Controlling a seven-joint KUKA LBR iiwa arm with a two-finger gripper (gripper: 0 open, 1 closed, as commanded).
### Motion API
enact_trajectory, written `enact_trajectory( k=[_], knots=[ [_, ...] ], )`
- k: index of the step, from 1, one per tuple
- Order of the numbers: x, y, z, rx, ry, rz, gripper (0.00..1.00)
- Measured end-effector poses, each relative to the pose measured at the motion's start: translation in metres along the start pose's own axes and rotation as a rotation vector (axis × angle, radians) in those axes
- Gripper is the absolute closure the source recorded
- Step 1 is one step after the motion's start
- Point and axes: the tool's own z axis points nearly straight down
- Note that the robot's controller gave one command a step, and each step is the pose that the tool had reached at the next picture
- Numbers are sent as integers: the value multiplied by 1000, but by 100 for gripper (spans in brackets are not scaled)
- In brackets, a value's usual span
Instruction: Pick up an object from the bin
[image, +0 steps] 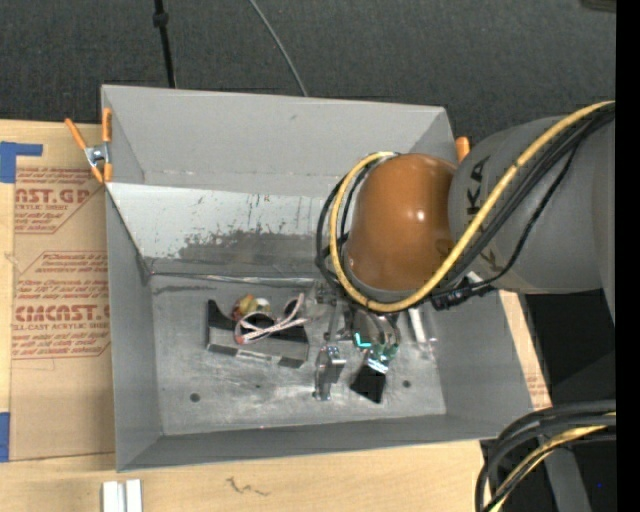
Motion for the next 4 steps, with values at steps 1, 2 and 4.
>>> enact_trajectory(
  k=[1,2,4],
  knots=[
    [-2,0,-3,-1,-7,0,0],
    [-14,5,26,-2,-14,69,0],
    [-25,29,71,-2,-10,234,100]
  ],
)
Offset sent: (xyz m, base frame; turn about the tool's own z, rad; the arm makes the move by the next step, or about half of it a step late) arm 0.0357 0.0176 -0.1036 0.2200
